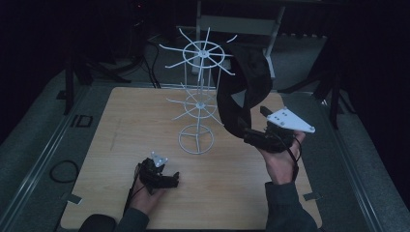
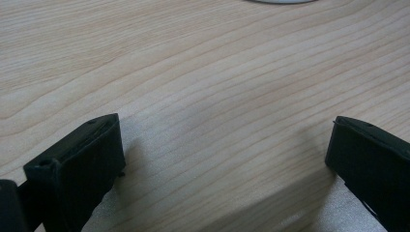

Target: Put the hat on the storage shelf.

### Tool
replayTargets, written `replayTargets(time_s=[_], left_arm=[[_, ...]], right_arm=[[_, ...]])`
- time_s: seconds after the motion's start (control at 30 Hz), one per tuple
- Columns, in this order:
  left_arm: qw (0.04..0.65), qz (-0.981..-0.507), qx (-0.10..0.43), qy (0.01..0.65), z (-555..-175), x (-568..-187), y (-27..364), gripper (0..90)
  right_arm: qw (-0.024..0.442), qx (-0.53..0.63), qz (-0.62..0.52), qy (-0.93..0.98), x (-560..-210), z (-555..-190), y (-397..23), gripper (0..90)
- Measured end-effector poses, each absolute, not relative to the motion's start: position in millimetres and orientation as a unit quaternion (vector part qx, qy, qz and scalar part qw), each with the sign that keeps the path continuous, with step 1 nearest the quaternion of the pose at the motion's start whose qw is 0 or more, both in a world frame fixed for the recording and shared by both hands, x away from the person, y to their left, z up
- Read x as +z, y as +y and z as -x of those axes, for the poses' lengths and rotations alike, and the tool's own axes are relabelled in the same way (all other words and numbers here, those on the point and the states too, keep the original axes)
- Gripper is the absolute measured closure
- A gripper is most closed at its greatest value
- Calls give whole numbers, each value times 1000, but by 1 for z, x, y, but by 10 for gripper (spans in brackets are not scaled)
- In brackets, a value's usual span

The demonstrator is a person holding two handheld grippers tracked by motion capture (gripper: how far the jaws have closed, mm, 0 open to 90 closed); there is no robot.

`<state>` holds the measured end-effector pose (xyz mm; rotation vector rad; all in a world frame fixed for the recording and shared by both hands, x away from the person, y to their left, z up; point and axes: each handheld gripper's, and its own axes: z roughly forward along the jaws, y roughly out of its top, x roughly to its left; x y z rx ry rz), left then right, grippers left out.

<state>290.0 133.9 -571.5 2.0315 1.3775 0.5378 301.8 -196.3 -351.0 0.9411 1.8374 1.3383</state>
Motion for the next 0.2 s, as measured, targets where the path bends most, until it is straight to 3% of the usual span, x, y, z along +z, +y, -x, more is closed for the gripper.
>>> replayTargets(time_s=[0.2], left_arm=[[309, -769, 204, 521, -290, -571, 134, 2]], right_arm=[[331, 513, -361, 704, -349, -296, -194, 166]])
